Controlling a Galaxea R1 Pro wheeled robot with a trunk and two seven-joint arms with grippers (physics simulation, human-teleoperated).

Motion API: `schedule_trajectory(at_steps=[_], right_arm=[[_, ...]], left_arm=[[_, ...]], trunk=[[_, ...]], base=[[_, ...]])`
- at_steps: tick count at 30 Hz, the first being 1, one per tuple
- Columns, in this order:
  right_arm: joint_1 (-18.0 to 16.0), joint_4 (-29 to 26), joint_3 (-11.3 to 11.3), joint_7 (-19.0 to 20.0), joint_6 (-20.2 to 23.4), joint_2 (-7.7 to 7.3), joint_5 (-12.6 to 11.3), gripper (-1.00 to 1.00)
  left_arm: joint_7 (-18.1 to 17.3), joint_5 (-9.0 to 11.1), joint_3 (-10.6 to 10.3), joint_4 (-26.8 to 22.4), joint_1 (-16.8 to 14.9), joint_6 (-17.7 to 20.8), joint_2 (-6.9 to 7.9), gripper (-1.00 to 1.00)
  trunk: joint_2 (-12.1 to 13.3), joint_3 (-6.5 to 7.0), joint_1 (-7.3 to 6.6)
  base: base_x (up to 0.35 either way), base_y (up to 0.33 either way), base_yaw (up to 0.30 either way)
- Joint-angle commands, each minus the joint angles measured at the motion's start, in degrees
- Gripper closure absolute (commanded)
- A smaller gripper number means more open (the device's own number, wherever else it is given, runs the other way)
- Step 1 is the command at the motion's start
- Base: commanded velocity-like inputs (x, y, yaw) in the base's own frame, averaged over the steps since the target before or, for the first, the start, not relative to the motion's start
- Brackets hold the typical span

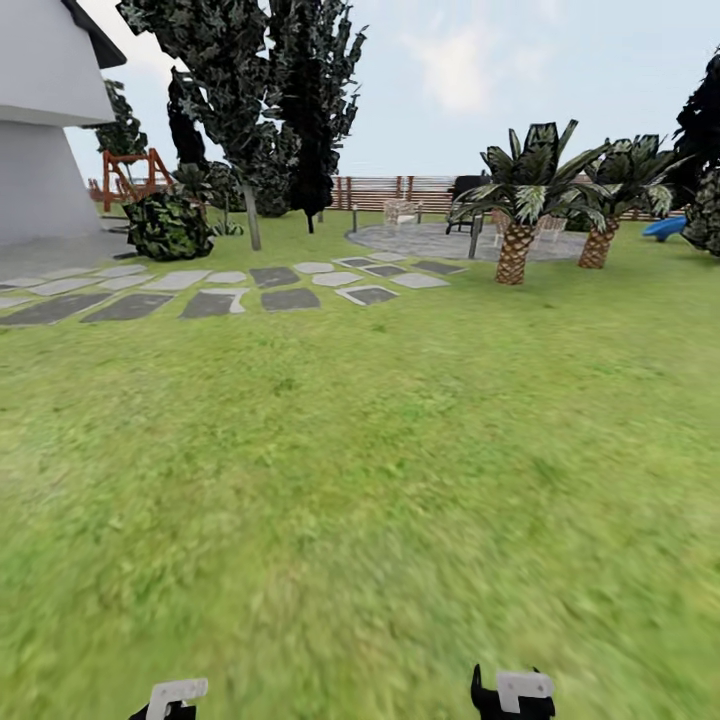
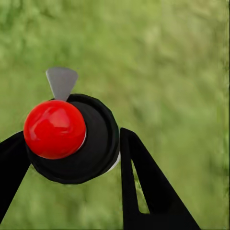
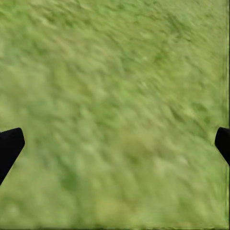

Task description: In the garden, pick up the pesticide atomizer on the floor and spray pesticide onto both trees until each tree trunk is fully covered.

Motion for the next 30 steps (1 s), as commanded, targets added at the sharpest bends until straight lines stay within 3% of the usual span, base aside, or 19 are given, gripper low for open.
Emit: schedule_trajectory(at_steps=[1, 21, 30], right_arm=[[0.0, 0.1, 0.2, -0.5, 0.1, 0.02, 0.4, -1.00], [0.0, 0.1, 0.2, -0.5, 0.1, 0.02, 0.4, -1.00], [0.0, 0.1, 0.2, -0.5, 0.1, 0.02, 0.4, -1.00]], left_arm=[[-0.1, -0.6, 0.5, 0.0, 0.0, -0.2, 0.00, 1.00], [-0.1, -0.6, 0.6, 0.0, 0.0, -0.2, 0.02, 1.00], [0.0, -0.6, 0.6, 0.0, 0.0, -0.2, 0.02, 1.00]], trunk=[[0.0, -0.05, -0.01], [0.0, -0.05, -0.01], [0.0, -0.05, -0.01]], base=[[0.000, -0.276, -0.300], [0.000, -0.276, -0.300], [0.108, -0.275, -0.300]])
